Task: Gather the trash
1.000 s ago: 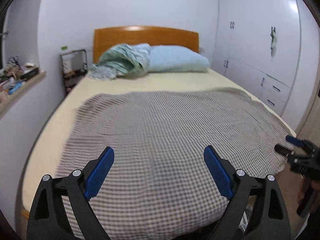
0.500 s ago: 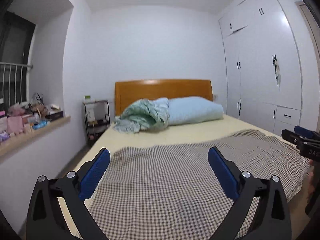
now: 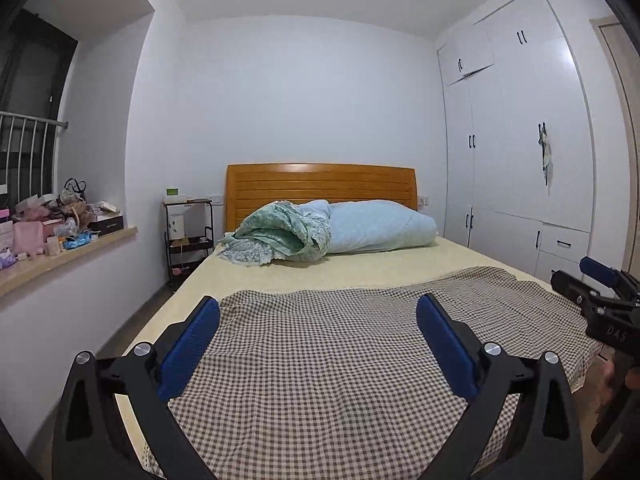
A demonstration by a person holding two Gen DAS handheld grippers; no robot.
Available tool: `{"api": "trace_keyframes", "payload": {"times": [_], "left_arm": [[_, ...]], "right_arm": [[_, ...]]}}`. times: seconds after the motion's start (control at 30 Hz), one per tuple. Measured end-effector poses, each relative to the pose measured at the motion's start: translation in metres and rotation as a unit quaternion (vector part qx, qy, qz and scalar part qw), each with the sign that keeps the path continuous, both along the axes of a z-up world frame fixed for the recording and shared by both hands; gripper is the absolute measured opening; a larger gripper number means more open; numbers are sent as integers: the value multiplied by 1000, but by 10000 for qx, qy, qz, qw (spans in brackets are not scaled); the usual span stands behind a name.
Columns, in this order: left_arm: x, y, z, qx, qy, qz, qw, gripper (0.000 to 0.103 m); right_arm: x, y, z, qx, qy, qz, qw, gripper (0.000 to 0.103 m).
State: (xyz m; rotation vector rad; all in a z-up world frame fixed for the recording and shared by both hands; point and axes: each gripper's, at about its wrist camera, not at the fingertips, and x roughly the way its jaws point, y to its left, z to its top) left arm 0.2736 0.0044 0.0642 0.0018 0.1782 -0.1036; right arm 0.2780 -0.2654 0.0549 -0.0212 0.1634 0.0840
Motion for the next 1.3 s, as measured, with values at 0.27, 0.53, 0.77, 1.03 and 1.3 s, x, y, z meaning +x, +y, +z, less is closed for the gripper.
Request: {"api": "trace_keyframes", "payload": {"times": [0.27,0.53,0.77,1.03,1.3], "left_arm": [[-28,3,6,10,5,-84,10000,95],[-110,-2,7,-31,237,-112,9997,95],[-181,0,1,-19,102,73,9999,95],[-243,-3,-9,-32,9,253,9997,95],[-300,-11,-29,199,36,165,9997,95]], "right_arm": [[-17,3,-3,3,209,14,9998,88],[-78,-2,-8,326,532,22,9980,88],[-135,5,-22,218,499,239,9982,88],[-186,21,-28,3,506,-62,9987,88],[-246,22,-45,418,653,-145,9969,88]]}}
